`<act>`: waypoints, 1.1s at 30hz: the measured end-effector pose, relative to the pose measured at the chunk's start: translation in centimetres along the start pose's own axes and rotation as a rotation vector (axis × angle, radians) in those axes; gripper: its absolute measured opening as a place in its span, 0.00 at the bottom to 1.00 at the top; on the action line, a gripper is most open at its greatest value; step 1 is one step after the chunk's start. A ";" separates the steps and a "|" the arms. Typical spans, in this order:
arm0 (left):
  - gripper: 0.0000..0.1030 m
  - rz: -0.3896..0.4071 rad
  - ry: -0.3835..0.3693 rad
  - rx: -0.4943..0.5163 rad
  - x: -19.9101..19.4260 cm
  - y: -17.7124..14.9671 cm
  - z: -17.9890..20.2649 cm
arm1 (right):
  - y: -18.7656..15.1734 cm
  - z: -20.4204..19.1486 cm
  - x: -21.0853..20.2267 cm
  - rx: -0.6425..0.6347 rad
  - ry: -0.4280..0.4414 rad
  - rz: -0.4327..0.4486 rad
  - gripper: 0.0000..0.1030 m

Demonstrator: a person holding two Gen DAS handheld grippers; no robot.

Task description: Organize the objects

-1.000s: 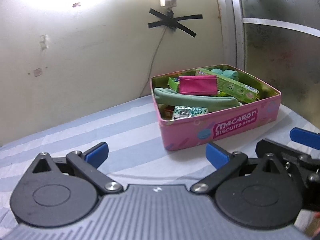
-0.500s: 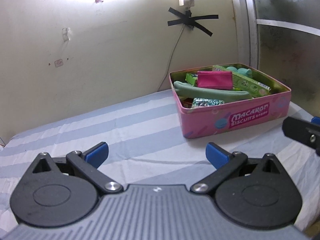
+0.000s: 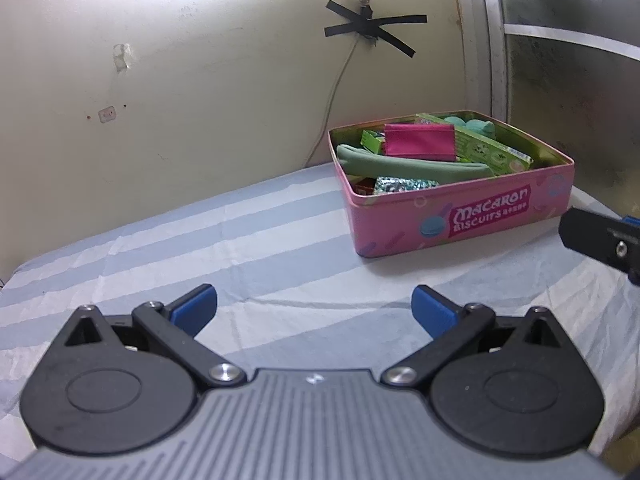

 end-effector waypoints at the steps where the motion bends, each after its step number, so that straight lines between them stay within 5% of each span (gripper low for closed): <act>1: 1.00 -0.003 -0.002 -0.001 0.1 -0.1 0.0 | 0.0 0.1 0.1 0.002 -0.001 -0.001 0.95; 33: 1.00 -0.168 -0.054 0.019 3.5 -2.0 2.1 | -1.6 1.7 1.9 0.050 -0.024 -0.064 0.96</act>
Point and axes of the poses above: each gripper's, at about its wrist camera, not at the fingertips, and x roughly the way its jaws point, z to its right, y to its top, the point moved 1 cm from there along x, roughly the way its jaws point, and after that the axes turned 12 degrees about -y, right-handed, at the moved point
